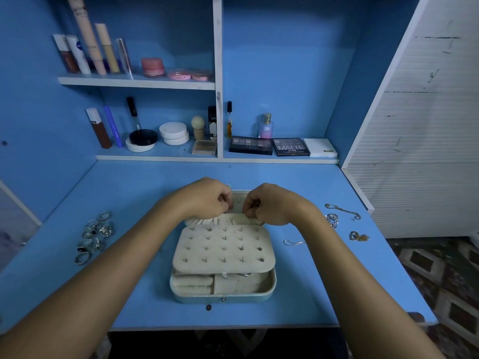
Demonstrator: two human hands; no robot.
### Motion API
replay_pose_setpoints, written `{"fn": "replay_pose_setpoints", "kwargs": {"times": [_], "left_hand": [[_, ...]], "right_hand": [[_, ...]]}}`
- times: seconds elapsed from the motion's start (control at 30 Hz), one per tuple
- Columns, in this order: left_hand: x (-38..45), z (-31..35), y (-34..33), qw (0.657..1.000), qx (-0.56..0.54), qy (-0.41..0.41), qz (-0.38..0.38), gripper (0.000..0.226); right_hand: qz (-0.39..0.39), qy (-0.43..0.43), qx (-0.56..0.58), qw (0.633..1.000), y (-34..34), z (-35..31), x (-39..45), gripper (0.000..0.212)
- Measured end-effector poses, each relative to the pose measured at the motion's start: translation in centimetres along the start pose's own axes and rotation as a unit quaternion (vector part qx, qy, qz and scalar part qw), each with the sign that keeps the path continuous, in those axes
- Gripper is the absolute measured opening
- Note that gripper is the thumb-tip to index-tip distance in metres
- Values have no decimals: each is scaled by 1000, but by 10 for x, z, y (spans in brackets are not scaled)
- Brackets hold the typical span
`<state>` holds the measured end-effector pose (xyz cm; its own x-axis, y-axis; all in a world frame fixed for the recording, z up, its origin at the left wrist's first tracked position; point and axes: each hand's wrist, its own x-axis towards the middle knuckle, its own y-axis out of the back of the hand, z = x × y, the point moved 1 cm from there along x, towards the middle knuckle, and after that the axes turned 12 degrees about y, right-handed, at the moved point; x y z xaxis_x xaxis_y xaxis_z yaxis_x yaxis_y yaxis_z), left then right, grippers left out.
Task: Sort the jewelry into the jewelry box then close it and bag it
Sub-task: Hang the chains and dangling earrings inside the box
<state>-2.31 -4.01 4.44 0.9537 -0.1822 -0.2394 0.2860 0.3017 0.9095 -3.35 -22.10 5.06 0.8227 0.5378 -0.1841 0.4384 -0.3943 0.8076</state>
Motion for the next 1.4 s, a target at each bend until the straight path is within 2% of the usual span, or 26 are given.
{"fn": "replay_pose_setpoints", "kwargs": {"times": [0.1, 0.23, 0.43, 0.67, 0.87, 1.17, 1.27, 1.4], "left_hand": [[8, -2, -2, 998, 20, -29, 52, 29], [11, -2, -4, 994, 89, -30, 51, 36], [4, -2, -5, 998, 31, -14, 54, 28], [-4, 2, -7, 998, 12, -2, 56, 19], [-8, 4, -6, 999, -10, 14, 27, 17], [-10, 10, -7, 998, 31, 34, -47, 26], [-10, 12, -8, 997, 36, 41, -53, 32], [-10, 15, -10, 997, 49, 46, -41, 27]], "right_hand": [[-2, 0, 0, 1000, 0, 1, 0, 19], [1, 3, 1, 1000, 0, 1, -1, 20], [3, 1, 8, 1000, -1, 2, 0, 21], [-3, 1, 6, 1000, -1, 2, 0, 20], [-4, -1, 6, 1000, -1, 2, 1, 19], [6, -1, 6, 1000, -2, 3, 1, 17], [7, -2, 9, 1000, -2, 2, 0, 16], [11, -1, 6, 1000, -3, 1, 0, 16]]}}
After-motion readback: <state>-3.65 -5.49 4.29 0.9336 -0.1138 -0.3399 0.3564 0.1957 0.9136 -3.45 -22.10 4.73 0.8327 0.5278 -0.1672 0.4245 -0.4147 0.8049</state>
